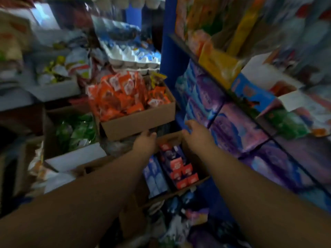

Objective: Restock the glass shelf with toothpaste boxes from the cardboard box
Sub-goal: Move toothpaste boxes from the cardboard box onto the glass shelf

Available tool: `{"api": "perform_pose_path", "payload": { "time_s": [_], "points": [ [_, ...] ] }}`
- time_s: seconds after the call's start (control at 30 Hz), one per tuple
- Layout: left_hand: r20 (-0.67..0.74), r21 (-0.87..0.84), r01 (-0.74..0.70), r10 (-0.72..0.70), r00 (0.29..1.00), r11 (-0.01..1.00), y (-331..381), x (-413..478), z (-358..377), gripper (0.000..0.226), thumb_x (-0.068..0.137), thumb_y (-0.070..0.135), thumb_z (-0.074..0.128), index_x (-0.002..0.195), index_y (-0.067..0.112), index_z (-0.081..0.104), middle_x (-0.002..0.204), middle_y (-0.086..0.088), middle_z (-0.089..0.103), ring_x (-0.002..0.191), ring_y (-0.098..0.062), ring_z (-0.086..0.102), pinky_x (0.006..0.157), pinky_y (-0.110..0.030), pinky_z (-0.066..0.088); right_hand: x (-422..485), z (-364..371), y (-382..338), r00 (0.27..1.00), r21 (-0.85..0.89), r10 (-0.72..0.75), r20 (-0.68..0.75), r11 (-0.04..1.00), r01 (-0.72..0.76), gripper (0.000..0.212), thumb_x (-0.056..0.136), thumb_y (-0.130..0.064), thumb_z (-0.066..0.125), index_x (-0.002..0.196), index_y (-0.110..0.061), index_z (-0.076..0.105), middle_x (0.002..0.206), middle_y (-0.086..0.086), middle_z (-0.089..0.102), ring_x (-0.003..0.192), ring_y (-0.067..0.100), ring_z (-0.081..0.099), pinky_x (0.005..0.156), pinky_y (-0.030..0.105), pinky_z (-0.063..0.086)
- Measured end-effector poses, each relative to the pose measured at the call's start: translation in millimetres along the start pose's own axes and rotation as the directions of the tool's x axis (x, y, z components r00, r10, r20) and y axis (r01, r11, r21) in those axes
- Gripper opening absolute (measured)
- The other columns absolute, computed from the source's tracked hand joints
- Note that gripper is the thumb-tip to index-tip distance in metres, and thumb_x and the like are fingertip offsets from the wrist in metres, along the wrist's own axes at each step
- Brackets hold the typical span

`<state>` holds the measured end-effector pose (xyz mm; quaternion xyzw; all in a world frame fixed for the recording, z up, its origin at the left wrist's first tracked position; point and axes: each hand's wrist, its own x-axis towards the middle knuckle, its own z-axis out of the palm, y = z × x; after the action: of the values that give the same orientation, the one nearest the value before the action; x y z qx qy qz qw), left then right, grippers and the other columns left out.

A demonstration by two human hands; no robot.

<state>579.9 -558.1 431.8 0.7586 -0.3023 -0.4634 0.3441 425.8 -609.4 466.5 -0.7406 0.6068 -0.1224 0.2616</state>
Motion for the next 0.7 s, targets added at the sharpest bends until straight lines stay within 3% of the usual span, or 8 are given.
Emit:
{"api": "perform_pose_path", "payload": {
  "time_s": [0.1, 0.23, 0.33, 0.4, 0.5, 0.6, 0.7],
  "points": [
    [0.009, -0.179, 0.137, -0.138, 0.99, 0.974, -46.6, 15.0, 22.0, 0.038, 0.1, 0.03, 0.044, 0.131, 0.009, 0.053, 0.129, -0.006, 0.055, 0.118, -0.029, 0.053, 0.1, -0.034, 0.042, -2.8, 41.2, 37.9, 0.978, 0.12, 0.153, 0.14, 0.978, -0.17, 0.032, 0.095, -0.027, 0.051, 0.118, -0.008, 0.059, 0.118, 0.014, 0.063, 0.113, 0.031, 0.058, 0.091, 0.035, 0.044],
    [0.144, -0.24, 0.406, -0.381, 0.913, 0.882, -66.9, 21.3, 50.8, 0.051, 0.1, 0.037, 0.042, 0.138, 0.003, 0.043, 0.108, -0.011, 0.054, 0.097, -0.032, 0.052, 0.086, -0.038, 0.037, -2.9, 77.5, 74.7, 0.912, 0.243, 0.264, 0.314, 0.906, -0.346, 0.05, 0.092, -0.05, 0.051, 0.132, -0.021, 0.048, 0.124, 0.003, 0.056, 0.118, 0.028, 0.054, 0.099, 0.041, 0.043],
    [0.24, -0.289, 0.52, -0.465, 0.852, 0.804, -80.1, 31.3, 75.2, 0.062, 0.098, 0.046, 0.041, 0.147, 0.009, 0.029, 0.136, -0.009, 0.049, 0.121, -0.03, 0.048, 0.099, -0.039, 0.037, -1.8, 99.9, 88.8, 0.875, 0.354, 0.188, 0.445, 0.861, -0.365, 0.053, 0.084, -0.045, 0.067, 0.13, -0.03, 0.045, 0.123, -0.006, 0.058, 0.117, 0.021, 0.057, 0.099, 0.044, 0.047],
    [0.284, -0.35, 0.556, -0.48, 0.83, 0.754, -81.4, 34.8, 87.2, 0.057, 0.099, 0.047, 0.037, 0.142, 0.01, 0.039, 0.143, -0.009, 0.045, 0.126, -0.03, 0.047, 0.091, -0.039, 0.042, 0.3, 112.5, 92.3, 0.839, 0.328, 0.199, 0.506, 0.855, -0.401, 0.077, 0.078, -0.042, 0.075, 0.141, -0.035, 0.031, 0.133, -0.006, 0.053, 0.119, 0.021, 0.055, 0.099, 0.045, 0.047],
    [0.296, -0.457, 0.57, -0.487, 0.822, 0.683, -86.1, 48.7, 100.5, 0.052, 0.1, 0.047, 0.035, 0.13, 0.009, 0.051, 0.116, -0.006, 0.057, 0.089, -0.022, 0.058, 0.07, -0.033, 0.045, 6.9, 121.7, 94.8, 0.828, 0.263, 0.243, 0.505, 0.87, -0.416, 0.087, 0.076, -0.04, 0.076, 0.146, -0.035, 0.023, 0.137, -0.003, 0.051, 0.12, 0.024, 0.054, 0.1, 0.048, 0.045],
    [0.29, -0.502, 0.564, -0.488, 0.824, 0.655, -86.5, 62.2, 107.2, 0.054, 0.096, 0.051, 0.042, 0.131, 0.01, 0.053, 0.124, -0.009, 0.063, 0.106, -0.027, 0.061, 0.081, -0.039, 0.047, 11.6, 125.0, 96.3, 0.798, 0.226, 0.24, 0.553, 0.878, -0.421, 0.091, 0.075, -0.047, 0.074, 0.146, -0.041, 0.016, 0.127, -0.007, 0.051, 0.118, 0.022, 0.053, 0.1, 0.046, 0.044],
    [0.327, -0.517, 0.599, -0.506, 0.798, 0.611, -81.3, 70.1, 110.6, 0.051, 0.094, 0.047, 0.049, 0.13, 0.012, 0.053, 0.122, -0.013, 0.064, 0.104, -0.03, 0.063, 0.084, -0.042, 0.051, 14.5, 131.0, 91.4, 0.772, 0.211, 0.291, 0.566, 0.854, -0.476, 0.096, 0.066, -0.06, 0.075, 0.142, -0.047, 0.018, 0.125, -0.01, 0.048, 0.117, 0.02, 0.052, 0.094, 0.042, 0.045]
  ]
}}
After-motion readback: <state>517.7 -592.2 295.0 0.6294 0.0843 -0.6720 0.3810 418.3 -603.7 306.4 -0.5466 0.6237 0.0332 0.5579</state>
